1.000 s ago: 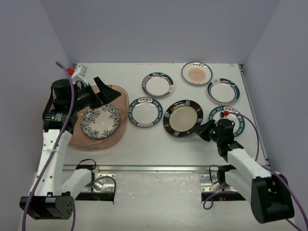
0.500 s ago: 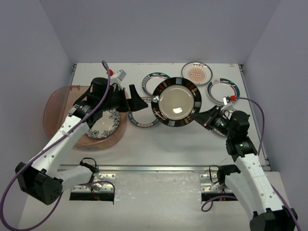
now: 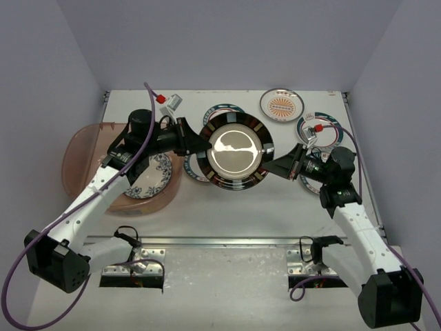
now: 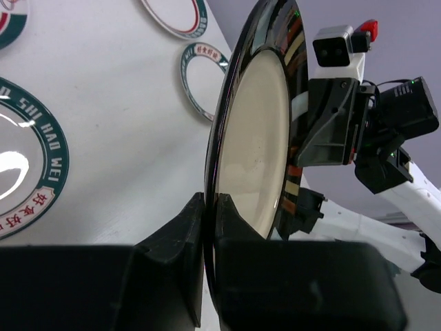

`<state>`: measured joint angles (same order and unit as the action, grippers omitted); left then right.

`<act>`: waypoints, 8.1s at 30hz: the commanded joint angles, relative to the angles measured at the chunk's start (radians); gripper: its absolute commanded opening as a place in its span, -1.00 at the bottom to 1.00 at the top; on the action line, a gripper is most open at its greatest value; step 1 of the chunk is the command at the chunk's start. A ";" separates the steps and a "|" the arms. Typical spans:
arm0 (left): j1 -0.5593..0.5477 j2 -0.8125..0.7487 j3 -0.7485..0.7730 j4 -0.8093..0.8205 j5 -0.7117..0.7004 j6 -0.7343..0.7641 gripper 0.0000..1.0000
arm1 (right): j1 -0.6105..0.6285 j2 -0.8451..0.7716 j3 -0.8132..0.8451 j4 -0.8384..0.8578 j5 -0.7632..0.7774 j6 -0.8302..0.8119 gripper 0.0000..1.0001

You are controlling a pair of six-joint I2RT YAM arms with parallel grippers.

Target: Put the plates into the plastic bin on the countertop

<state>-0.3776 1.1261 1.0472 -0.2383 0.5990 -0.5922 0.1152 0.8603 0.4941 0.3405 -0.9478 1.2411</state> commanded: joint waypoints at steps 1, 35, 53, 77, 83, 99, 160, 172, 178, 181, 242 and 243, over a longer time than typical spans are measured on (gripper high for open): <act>0.001 -0.048 -0.054 0.152 0.001 -0.019 -1.00 | 0.011 0.014 0.114 0.256 -0.119 0.068 -1.00; 0.302 -0.302 0.062 -0.506 -1.129 -0.440 -1.00 | -0.002 -0.019 0.121 -0.428 0.124 -0.525 0.98; 0.546 -0.261 -0.271 -0.225 -0.795 -0.343 -1.00 | -0.002 -0.006 0.032 -0.279 0.023 -0.466 0.97; 0.555 -0.067 -0.369 -0.267 -0.835 -0.225 1.00 | 0.003 0.156 -0.027 -0.274 0.300 -0.364 0.98; 0.554 0.028 -0.260 -0.468 -0.907 -0.240 1.00 | 0.096 0.366 0.057 -0.256 0.418 -0.373 0.98; 0.554 -0.268 -0.099 -0.509 -0.616 -0.039 1.00 | 0.286 1.140 0.488 -0.163 0.567 -0.289 0.91; 0.488 -0.236 0.073 -0.489 -0.970 -0.141 -1.00 | 0.106 0.158 0.391 -0.671 0.333 -0.723 0.98; 0.662 -0.182 -0.250 -0.253 -0.772 -0.100 -0.82 | 0.101 0.231 0.443 -0.667 0.283 -0.739 0.98; 0.663 -0.124 -0.298 -0.220 -0.758 -0.040 0.77 | 0.097 0.369 0.427 -0.592 0.290 -0.659 0.98; 0.661 -0.118 -0.292 -0.251 -0.792 -0.006 1.00 | 0.097 0.463 0.444 -0.560 0.354 -0.605 0.98; 0.268 -0.223 0.005 -0.263 -0.195 0.095 -1.00 | 0.349 0.550 0.539 -0.073 0.005 -0.327 -0.88; 0.268 -0.218 0.017 -0.282 -0.226 0.092 -1.00 | 0.347 0.558 0.549 -0.117 0.042 -0.357 -0.87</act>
<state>-0.1305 0.9032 0.9857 -0.4647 0.6387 -0.4798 0.4752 1.4473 0.9804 0.2578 -0.9717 0.9488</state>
